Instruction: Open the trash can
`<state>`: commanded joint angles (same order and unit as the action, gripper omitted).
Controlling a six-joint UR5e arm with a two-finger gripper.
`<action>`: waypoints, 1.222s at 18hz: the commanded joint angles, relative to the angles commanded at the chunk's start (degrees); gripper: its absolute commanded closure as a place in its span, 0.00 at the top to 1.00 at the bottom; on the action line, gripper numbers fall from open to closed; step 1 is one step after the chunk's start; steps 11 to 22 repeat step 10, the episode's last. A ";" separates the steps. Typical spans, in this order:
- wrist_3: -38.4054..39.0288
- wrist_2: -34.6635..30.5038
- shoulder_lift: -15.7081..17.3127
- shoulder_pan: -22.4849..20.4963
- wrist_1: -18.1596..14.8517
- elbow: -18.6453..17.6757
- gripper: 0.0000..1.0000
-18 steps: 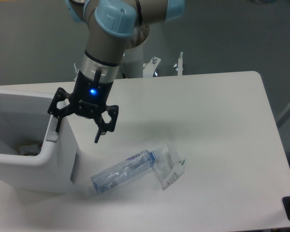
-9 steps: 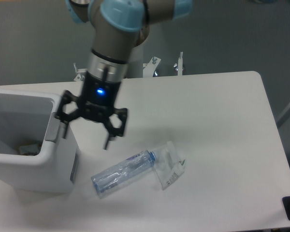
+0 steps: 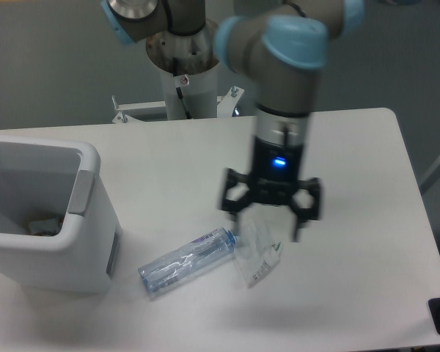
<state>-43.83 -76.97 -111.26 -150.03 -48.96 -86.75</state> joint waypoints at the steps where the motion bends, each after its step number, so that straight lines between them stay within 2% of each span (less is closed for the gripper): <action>1: -2.99 -2.28 -1.05 -0.09 -0.09 0.44 1.00; 3: -7.39 -6.77 -2.47 -0.53 -0.35 1.58 1.00; 8: -17.25 -11.96 -5.02 -1.14 -0.52 1.85 1.00; 10: -17.43 -12.59 -5.02 -1.06 -0.26 0.97 1.00; 22: -17.43 -12.59 -5.02 -1.06 -0.26 0.97 1.00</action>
